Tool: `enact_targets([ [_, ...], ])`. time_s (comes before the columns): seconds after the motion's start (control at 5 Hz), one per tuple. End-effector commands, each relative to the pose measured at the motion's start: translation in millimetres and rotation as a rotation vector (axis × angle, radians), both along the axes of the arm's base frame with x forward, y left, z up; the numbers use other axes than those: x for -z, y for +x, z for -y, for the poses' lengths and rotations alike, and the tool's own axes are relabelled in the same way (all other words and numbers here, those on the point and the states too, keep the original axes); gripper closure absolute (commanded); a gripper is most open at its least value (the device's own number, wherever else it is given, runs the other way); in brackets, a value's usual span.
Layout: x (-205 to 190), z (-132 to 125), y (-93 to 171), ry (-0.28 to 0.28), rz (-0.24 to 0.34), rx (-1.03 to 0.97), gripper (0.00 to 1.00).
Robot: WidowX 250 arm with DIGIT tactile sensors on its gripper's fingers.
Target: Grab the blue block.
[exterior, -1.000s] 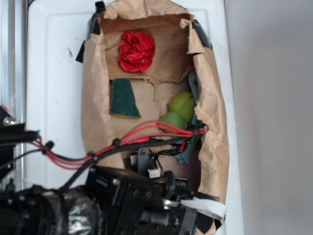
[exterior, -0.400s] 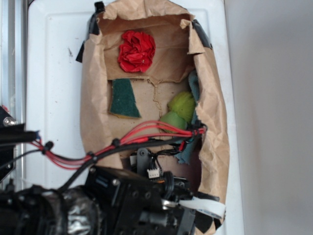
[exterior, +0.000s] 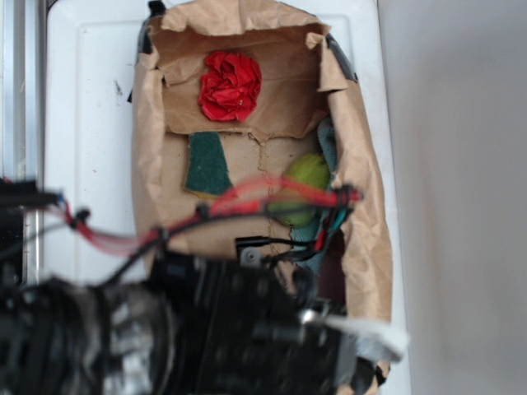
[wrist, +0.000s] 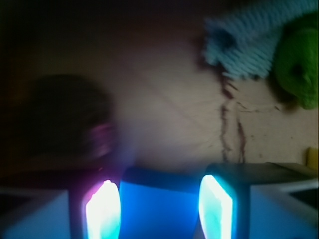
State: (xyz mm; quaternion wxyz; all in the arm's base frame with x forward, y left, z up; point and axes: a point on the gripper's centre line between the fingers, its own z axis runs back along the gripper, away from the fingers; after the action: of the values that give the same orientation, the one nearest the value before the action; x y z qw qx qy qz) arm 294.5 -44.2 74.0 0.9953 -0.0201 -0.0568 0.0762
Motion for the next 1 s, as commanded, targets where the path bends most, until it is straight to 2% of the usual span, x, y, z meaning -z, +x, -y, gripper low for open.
enact_targets([
  [0.0, -101.2, -86.2, 19.4, -0.153, 0.124, -0.127, 1.0],
  [0.2, -114.6, -92.3, 16.9, -0.17, 0.122, -0.114, 1.0],
  [0.4, -117.3, -88.0, 8.1, -0.173, 0.133, -0.066, 1.0],
  [0.6, -103.7, -75.9, -3.4, -0.148, 0.14, -0.012, 0.0],
  [0.8, -83.5, -61.1, -11.1, -0.128, 0.132, 0.057, 0.0],
])
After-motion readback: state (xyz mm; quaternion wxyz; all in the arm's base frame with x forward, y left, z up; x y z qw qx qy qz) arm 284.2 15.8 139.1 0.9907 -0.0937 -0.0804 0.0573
